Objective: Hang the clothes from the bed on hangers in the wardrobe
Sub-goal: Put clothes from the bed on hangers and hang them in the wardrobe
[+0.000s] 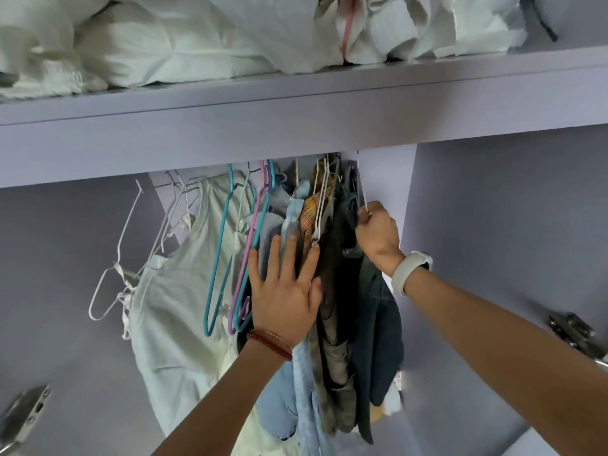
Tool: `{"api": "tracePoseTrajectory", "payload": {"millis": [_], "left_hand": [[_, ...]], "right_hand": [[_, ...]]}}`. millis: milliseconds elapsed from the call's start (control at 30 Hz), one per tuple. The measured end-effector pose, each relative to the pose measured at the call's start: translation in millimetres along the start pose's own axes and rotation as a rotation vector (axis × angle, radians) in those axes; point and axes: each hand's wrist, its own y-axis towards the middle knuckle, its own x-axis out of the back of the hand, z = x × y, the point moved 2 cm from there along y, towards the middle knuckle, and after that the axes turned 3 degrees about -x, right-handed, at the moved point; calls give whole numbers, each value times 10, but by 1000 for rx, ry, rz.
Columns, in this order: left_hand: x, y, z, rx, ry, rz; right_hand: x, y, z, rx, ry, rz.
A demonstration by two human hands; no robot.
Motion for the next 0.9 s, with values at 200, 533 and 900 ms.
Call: {"api": "tracePoseTrajectory", "payload": {"millis": [200,533,900], "left_hand": [[-15,-19,45,18,-48,16],[264,-74,-258,-68,-367,-116],[588,-1066,-1691,-604,-794,203]], "right_hand": [[385,-1,-48,209,-4,-227],[1011,-1251,-982,267,-247,-235],[2398,-3754,-1546,400,-899,-193]]}}
